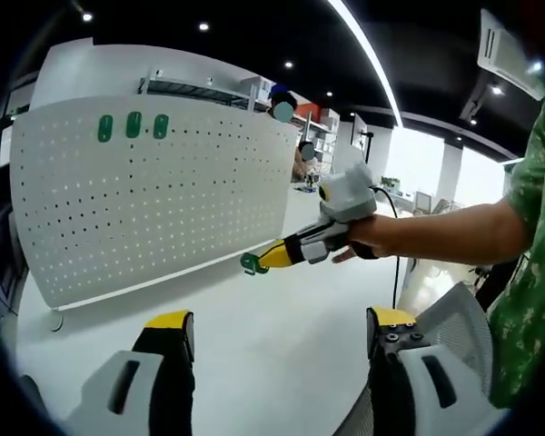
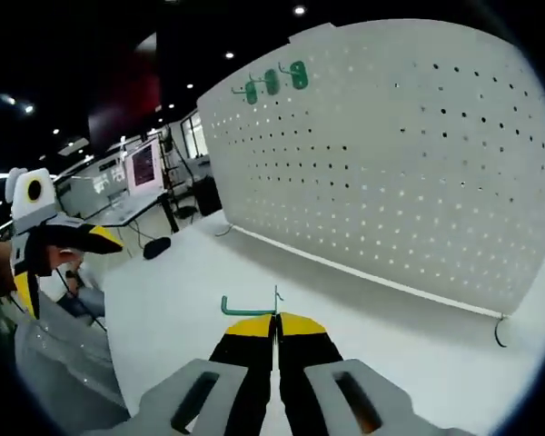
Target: Insert the hook assembly into the mounting plate slot until the hook locks in place.
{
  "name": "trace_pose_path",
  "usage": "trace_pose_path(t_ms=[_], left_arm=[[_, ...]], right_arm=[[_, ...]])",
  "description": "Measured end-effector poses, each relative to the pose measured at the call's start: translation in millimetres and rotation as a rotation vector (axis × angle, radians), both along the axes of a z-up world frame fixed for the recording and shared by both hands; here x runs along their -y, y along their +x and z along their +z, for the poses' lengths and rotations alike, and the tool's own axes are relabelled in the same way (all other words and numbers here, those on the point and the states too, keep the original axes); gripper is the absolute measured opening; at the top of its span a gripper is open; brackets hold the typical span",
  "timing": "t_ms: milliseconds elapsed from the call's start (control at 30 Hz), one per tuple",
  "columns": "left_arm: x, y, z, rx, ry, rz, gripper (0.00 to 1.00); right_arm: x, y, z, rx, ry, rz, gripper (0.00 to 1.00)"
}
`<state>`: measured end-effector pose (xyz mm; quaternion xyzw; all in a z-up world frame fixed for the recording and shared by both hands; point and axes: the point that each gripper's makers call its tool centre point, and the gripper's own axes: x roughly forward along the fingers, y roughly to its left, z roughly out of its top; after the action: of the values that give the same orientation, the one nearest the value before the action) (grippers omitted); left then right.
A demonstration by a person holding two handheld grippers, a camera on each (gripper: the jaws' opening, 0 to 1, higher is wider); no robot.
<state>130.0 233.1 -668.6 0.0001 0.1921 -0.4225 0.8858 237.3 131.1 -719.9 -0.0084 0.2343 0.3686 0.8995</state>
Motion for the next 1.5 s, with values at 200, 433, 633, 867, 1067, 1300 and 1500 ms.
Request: trace_pose_path(t_ms=[200, 433, 633, 867, 1067, 1300, 1500], left_arm=[[-2.0, 2.3, 13.3, 0.031, -0.011, -0.005, 0.79], [-9.9, 10.0, 26.8, 0.062, -0.019, -0.003, 0.79], [-14.0, 17.6, 44.4, 0.095, -0.036, -0.007, 0.78], [-13.7, 26.9, 67.1, 0.131, -0.08, -0.013, 0.77], [-15.9, 35.3, 82.1, 0.119, -0.159, -0.017, 0.74], [-14.0, 40.7, 98.7, 0.075, -0.289, -0.033, 0.68], [-8.9, 41.0, 103.5, 0.068, -0.324, -0.058, 0.61]], right_arm=[[-12.1, -16.1, 33.4, 0.05, 0.096, 0.02, 0.0], [-23.0, -32.8, 72.9, 0.069, 0.285, 0.046, 0.0], [-27.2, -44.6, 98.7, 0.09, 0.392, 0.08, 0.0], [-33.8, -56.2, 121.6, 0.112, 0.478, 0.123, 0.0], [-37.2, -63.5, 141.8, 0.126, 0.579, 0.161, 0.0], [-37.9, -69.0, 155.0, 0.134, 0.667, 0.188, 0.0], [-40.9, -75.2, 161.0, 0.144, 0.691, 0.213, 0.0]])
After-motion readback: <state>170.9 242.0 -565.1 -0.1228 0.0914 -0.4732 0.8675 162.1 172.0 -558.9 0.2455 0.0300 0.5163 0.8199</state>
